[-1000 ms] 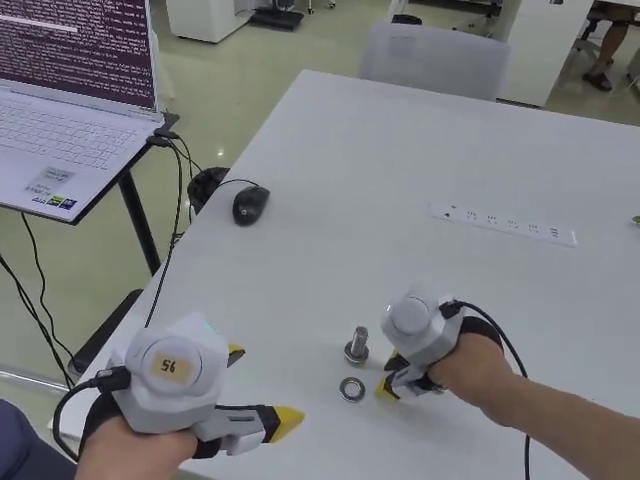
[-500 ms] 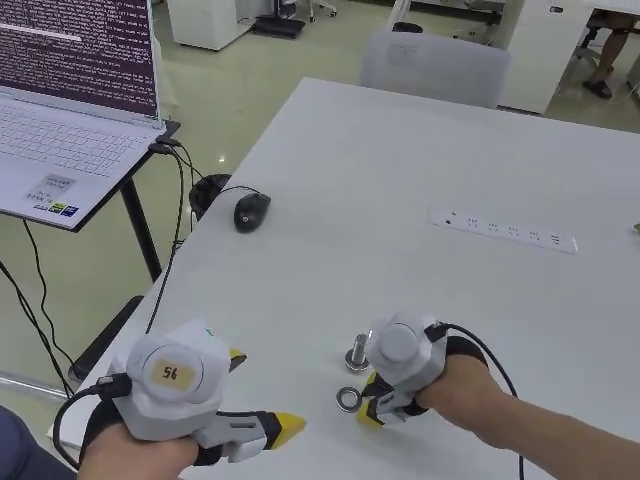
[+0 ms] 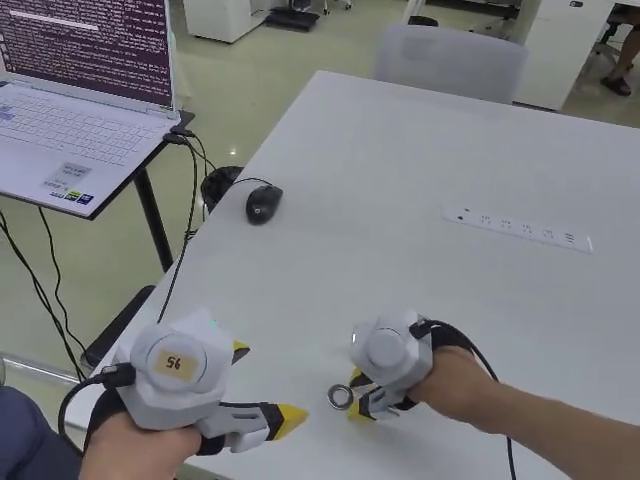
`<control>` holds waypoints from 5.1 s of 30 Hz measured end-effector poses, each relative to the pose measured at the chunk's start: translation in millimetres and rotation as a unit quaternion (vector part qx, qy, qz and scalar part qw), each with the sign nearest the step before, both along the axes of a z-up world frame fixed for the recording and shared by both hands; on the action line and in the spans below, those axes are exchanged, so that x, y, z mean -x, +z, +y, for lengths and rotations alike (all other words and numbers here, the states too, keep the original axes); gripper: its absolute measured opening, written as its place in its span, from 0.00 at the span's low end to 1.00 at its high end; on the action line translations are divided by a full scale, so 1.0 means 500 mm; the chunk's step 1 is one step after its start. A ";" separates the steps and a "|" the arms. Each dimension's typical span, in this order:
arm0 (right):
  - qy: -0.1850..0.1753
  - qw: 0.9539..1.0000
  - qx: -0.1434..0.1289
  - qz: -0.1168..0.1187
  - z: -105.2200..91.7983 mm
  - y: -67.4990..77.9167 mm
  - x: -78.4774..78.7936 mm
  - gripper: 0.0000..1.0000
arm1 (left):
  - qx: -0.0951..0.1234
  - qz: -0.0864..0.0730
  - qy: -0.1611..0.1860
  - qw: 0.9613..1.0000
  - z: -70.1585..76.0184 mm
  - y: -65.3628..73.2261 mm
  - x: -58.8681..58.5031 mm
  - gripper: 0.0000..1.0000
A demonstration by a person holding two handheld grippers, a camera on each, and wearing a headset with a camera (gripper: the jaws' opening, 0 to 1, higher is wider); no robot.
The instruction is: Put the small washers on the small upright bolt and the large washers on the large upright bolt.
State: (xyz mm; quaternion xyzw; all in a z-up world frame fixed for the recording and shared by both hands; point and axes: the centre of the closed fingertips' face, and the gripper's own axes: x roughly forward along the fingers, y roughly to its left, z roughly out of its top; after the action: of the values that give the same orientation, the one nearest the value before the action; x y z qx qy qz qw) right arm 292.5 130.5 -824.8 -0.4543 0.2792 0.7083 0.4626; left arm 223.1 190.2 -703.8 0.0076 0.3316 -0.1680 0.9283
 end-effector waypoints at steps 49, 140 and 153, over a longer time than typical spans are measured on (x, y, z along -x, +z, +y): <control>0.164 0.986 0.039 -0.011 -0.015 -0.002 0.023 0.28 | -0.004 0.000 -0.003 1.000 0.000 0.005 -0.001 0.64; -0.155 0.988 -0.005 0.001 0.008 0.028 -0.144 0.24 | -0.004 0.002 -0.015 1.000 -0.018 0.003 -0.016 0.64; -0.233 0.971 -0.037 0.035 -0.063 0.018 -0.072 0.32 | 0.005 0.009 -0.018 1.000 -0.029 -0.018 -0.017 0.64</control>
State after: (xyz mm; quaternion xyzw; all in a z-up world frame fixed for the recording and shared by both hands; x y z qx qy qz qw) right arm 328.4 98.8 -815.8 -0.3345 0.3667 0.6065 0.6211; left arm 231.6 175.7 -712.7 0.0078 0.3386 -0.1863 0.9223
